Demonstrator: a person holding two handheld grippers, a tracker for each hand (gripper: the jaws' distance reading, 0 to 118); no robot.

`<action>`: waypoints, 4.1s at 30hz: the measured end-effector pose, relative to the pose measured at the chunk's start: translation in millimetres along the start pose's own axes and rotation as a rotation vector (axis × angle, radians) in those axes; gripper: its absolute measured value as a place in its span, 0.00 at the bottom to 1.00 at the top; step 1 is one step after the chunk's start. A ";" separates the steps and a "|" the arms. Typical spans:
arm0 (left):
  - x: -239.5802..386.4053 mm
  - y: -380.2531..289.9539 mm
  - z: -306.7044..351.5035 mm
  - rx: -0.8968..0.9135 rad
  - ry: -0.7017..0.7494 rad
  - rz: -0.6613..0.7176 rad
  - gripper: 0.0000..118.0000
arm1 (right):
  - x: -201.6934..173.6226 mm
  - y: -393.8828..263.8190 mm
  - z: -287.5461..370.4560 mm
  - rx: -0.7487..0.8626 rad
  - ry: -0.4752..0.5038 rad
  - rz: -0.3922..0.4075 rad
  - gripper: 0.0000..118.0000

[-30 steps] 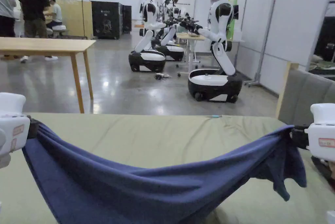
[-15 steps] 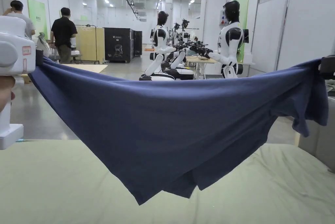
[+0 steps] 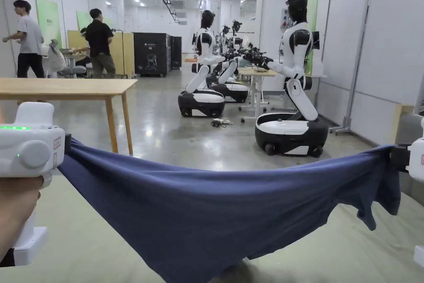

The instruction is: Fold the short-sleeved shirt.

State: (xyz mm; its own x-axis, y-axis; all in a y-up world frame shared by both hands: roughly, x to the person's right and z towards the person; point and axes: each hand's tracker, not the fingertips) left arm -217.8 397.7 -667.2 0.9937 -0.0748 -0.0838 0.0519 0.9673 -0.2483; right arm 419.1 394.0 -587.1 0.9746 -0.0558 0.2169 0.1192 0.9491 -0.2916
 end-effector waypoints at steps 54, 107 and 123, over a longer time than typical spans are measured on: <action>-89.0 -307.1 234.7 -0.407 -0.013 -0.005 0.77 | -154.6 -244.1 219.3 0.056 0.148 0.056 0.05; -33.4 -256.4 170.6 -0.405 -0.233 -0.070 0.04 | -158.1 -165.1 -19.6 -0.393 0.228 0.296 0.03; -12.1 45.6 96.2 0.031 -0.197 -0.073 0.03 | -65.5 120.1 114.4 0.164 0.077 0.233 0.03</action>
State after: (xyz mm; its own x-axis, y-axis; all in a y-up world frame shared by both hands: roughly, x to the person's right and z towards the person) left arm -217.8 466.0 -584.7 0.9873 -0.0994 0.1242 0.1248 0.9682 -0.2170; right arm 348.0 547.0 -529.7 0.9845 0.1516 0.0885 -0.1351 0.9763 -0.1693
